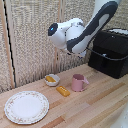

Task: Please go towards the air fryer and gently seize its handle using your gripper. Slowly reveal the interior of the air fryer by pulling the handle outward. Head to the bowl filled with hot dogs and firmly but gently grasp it. Carefully place it inside the now-open air fryer.

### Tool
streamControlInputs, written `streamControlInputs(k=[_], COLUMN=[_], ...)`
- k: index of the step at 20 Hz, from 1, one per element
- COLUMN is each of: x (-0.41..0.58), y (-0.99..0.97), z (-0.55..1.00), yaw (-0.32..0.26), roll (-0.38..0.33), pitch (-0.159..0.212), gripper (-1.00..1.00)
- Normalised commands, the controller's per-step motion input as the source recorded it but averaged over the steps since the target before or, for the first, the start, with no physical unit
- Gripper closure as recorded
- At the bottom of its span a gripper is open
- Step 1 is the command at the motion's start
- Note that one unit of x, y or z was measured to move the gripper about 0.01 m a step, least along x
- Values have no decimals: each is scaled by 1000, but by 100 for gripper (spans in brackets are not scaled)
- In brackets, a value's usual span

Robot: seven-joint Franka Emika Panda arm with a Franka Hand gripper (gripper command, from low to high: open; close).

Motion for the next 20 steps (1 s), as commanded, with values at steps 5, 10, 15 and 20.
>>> streamControlInputs(k=[5,10,15,20], x=[-138,-270,-255,-193], y=[-381,-511,-634,-686], z=[-412,-395,-386,-434], yaw=[71,30,-23,-100], roll=[-266,-153,-33,0], pitch=[-106,-115,-183,-176], gripper=[-100,-100,-100,-100])
